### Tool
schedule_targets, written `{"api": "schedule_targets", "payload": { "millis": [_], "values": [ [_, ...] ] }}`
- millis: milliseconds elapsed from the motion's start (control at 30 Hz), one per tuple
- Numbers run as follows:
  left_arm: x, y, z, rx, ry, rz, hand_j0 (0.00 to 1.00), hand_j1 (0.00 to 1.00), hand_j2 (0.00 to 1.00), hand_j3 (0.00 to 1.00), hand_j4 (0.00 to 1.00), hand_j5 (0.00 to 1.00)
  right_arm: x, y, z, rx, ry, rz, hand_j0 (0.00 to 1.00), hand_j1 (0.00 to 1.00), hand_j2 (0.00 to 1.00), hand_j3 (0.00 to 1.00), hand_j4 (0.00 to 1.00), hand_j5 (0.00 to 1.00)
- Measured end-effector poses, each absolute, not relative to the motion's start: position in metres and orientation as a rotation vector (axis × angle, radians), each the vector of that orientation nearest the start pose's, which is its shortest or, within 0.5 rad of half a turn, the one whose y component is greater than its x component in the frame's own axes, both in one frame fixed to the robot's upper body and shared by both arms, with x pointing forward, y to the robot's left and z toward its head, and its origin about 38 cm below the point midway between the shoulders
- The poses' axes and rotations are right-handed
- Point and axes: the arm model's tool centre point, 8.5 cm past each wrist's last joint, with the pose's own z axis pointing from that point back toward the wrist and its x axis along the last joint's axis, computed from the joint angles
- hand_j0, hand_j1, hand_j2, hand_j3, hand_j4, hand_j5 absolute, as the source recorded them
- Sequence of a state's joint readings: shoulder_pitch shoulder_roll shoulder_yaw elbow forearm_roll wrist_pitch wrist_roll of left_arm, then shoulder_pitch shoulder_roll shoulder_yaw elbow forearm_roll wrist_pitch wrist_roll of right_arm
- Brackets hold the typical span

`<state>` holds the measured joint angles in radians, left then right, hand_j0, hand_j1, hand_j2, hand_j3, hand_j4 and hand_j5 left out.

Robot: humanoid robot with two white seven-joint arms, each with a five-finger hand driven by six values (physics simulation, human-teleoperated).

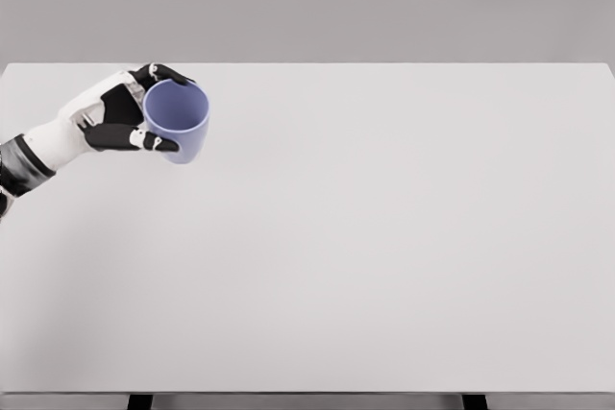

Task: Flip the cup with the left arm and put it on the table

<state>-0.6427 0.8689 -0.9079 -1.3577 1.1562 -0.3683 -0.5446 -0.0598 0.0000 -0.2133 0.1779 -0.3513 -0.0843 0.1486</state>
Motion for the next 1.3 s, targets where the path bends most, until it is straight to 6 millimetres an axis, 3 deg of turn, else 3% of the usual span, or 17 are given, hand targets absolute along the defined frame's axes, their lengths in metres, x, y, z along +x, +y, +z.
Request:
{"api": "schedule_targets", "payload": {
  "millis": [167, 333, 1000, 1133, 1300],
  "values": [
    [0.436, 0.308, 0.159, -0.735, -1.524, -0.590, 0.46, 0.46, 0.46, 0.46, 0.46, 0.46, -0.008, -0.252, -0.257, 0.040, -0.027, -0.563, 1.00, 1.00, 1.00, 1.00, 1.00, 1.00],
    [0.438, 0.306, 0.144, -0.723, -1.491, -0.577, 0.46, 0.46, 0.46, 0.46, 0.46, 0.46, -0.008, -0.252, -0.257, 0.040, -0.027, -0.563, 1.00, 1.00, 1.00, 1.00, 1.00, 1.00],
    [0.432, 0.306, 0.121, -0.709, -1.430, -0.565, 0.47, 0.47, 0.47, 0.47, 0.47, 0.47, -0.008, -0.252, -0.257, 0.040, -0.027, -0.563, 1.00, 1.00, 1.00, 1.00, 1.00, 1.00],
    [0.432, 0.307, 0.119, -0.707, -1.427, -0.564, 0.67, 0.67, 0.67, 0.67, 0.67, 0.67, -0.008, -0.252, -0.257, 0.040, -0.027, -0.563, 1.00, 1.00, 1.00, 1.00, 1.00, 1.00],
    [0.432, 0.307, 0.119, -0.705, -1.427, -0.565, 0.77, 0.77, 0.77, 0.77, 0.77, 0.77, -0.008, -0.252, -0.257, 0.040, -0.027, -0.563, 1.00, 1.00, 1.00, 1.00, 1.00, 1.00]
  ]
}}
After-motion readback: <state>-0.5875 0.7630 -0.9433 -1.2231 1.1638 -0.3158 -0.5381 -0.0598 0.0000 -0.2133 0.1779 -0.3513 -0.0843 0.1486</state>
